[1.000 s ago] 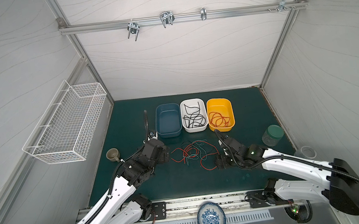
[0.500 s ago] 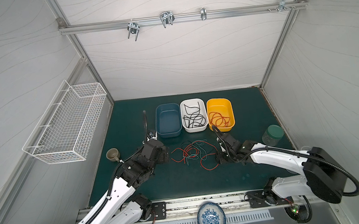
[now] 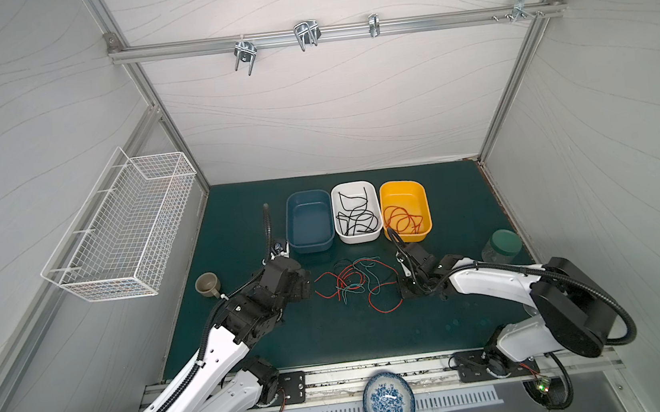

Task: Untangle the cables
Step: 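Grasp a red cable with the right gripper and pull it from the pile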

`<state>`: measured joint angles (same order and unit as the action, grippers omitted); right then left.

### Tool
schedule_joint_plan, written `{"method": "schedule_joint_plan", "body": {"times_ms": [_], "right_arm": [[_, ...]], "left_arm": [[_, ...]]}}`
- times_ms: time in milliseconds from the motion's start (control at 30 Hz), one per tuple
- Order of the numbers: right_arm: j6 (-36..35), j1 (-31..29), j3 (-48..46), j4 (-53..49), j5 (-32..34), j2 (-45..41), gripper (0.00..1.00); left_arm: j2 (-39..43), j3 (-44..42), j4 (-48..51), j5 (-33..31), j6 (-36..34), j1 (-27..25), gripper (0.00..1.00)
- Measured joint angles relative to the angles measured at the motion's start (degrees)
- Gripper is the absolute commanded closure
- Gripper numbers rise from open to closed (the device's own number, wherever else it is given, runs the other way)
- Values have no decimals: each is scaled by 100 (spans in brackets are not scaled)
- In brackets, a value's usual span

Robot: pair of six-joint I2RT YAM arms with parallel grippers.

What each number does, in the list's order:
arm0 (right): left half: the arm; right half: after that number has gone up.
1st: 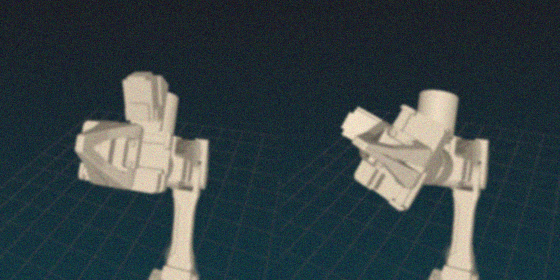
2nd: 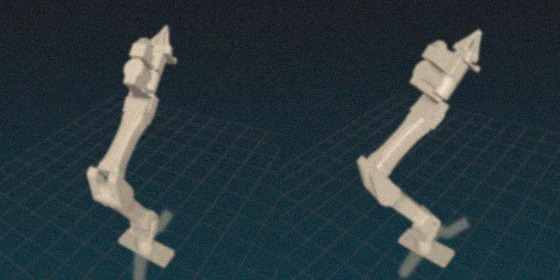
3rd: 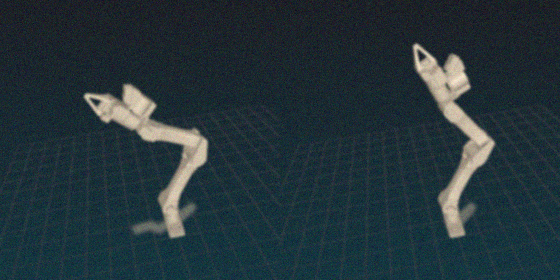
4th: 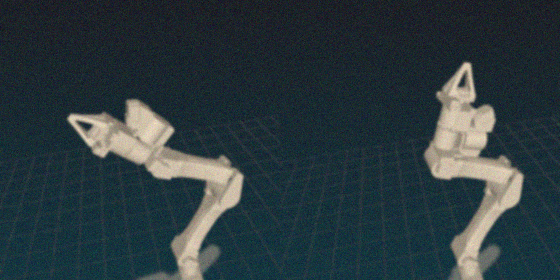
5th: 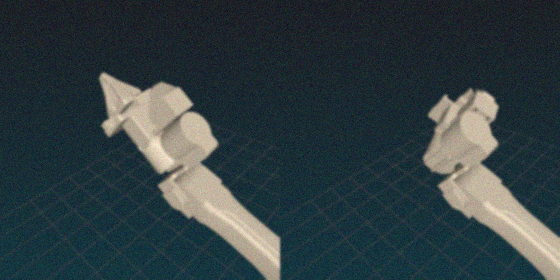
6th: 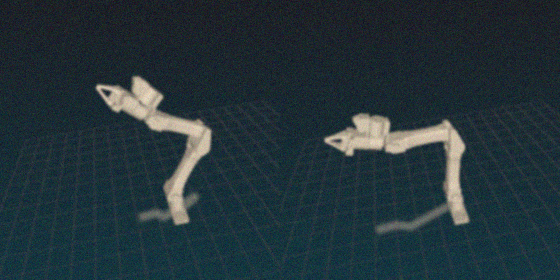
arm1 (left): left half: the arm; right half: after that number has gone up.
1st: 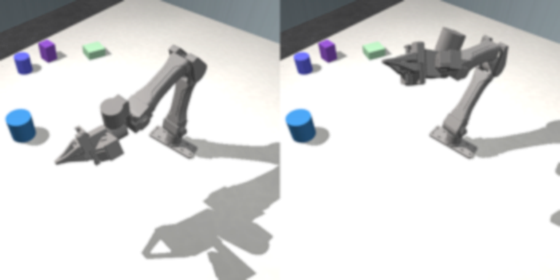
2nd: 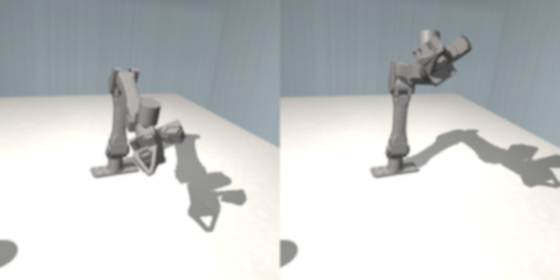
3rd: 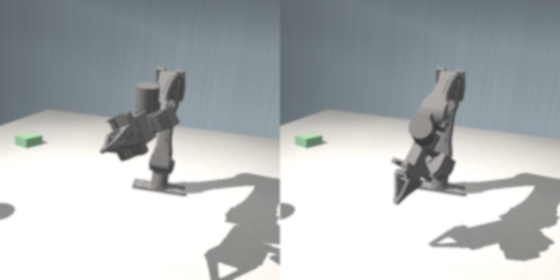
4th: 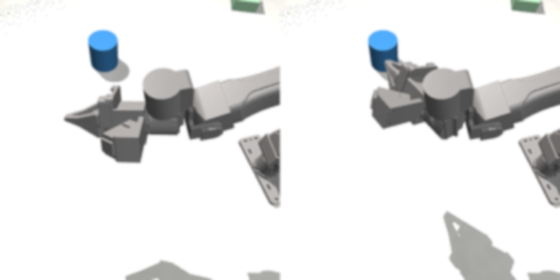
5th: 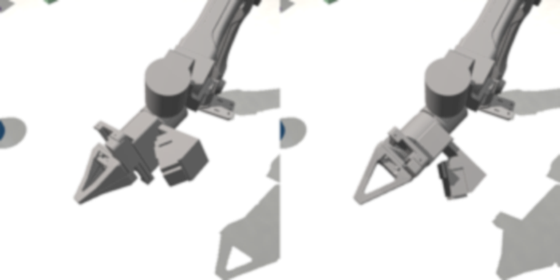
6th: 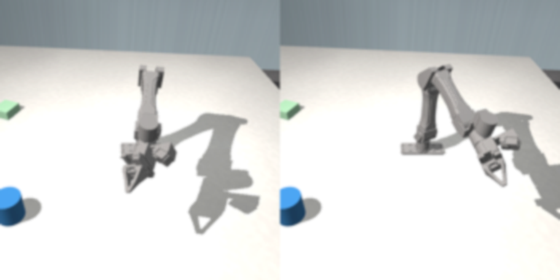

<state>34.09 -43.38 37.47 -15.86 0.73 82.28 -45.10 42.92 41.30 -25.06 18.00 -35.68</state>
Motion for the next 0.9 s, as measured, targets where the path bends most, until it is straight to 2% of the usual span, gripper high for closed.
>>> {"method": "schedule_joint_plan", "body": {"times_ms": [167, 333, 667, 900], "right_arm": [[15, 31, 31, 0, -20, 37, 93], [13, 35, 31, -140, 55, -328, 100], [-111, 35, 262, -817, 643, -1856, 100], [-275, 35, 697, -1342, 887, -2463, 100]], "left_arm": [[0, -4, -35, 7, -4, 0, 0], [0, -11, -57, 20, -24, 0, 0], [-4, -11, -92, 44, -42, 0, 1], [-15, -13, -92, 63, -44, 0, 0]]}}
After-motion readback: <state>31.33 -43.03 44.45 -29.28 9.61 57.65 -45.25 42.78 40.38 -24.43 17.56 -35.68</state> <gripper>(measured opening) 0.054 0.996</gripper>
